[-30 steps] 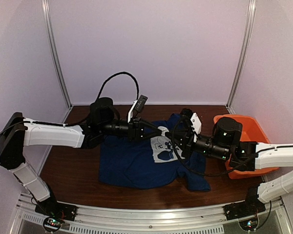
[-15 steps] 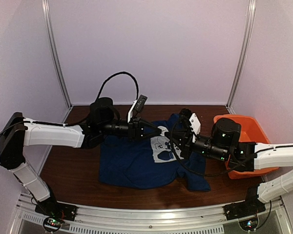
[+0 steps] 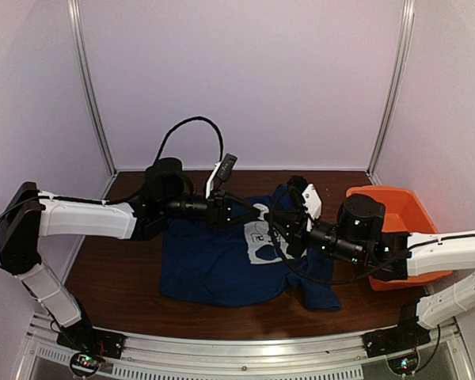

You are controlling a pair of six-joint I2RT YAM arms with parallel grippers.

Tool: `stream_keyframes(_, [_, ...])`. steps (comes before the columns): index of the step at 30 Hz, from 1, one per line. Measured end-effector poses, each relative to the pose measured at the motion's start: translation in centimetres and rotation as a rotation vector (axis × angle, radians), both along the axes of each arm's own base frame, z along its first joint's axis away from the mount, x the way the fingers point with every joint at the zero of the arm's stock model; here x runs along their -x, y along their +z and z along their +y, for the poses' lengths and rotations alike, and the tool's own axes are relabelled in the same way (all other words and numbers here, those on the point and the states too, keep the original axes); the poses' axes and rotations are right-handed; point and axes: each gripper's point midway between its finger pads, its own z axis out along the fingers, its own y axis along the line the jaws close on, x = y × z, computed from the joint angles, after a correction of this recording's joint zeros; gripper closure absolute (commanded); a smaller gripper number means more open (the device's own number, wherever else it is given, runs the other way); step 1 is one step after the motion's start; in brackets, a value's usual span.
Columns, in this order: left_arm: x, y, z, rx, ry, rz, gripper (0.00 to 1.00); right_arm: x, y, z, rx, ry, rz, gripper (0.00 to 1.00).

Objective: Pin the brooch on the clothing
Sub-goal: Open the brooch, then pass from the right arm to the left

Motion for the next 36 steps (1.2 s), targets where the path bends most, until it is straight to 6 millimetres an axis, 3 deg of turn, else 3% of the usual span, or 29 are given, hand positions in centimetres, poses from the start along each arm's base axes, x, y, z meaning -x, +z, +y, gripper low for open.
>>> stream_keyframes(3, [0.3, -0.2, 0.0, -0.003, -0.019, 0.007, 0.62, -0.5, -0.4, -0.1, 0.008, -0.037, 0.01, 1.0])
stream_keyframes(7, [0.5, 0.2, 0.0, 0.004, -0.037, -0.006, 0.36, -0.9, -0.3, -0.5, -0.004, -0.078, 0.025, 1.0])
stream_keyframes(9, [0.5, 0.4, 0.1, 0.006, -0.035, -0.016, 0.29, -1.1, -0.2, -0.9, -0.008, -0.102, 0.031, 1.0])
stream_keyframes(15, [-0.1, 2.1, 1.2, 0.02, 0.005, -0.058, 0.26, -1.9, 0.4, -2.4, -0.028, -0.173, 0.044, 1.0])
stream_keyframes(20, [-0.8, 1.7, 1.3, 0.001, 0.045, -0.054, 0.2, -1.9, 0.2, -2.5, -0.027, -0.172, 0.064, 1.0])
stream_keyframes(25, [-1.4, 1.1, 1.3, -0.025, 0.082, -0.049, 0.03, -1.7, 0.2, -2.3, -0.026, -0.158, 0.082, 1.0])
stream_keyframes(36, [-2.7, -0.2, 1.5, -0.08, 0.156, -0.055, 0.02, -1.6, -0.2, -2.2, -0.016, -0.155, 0.11, 1.0])
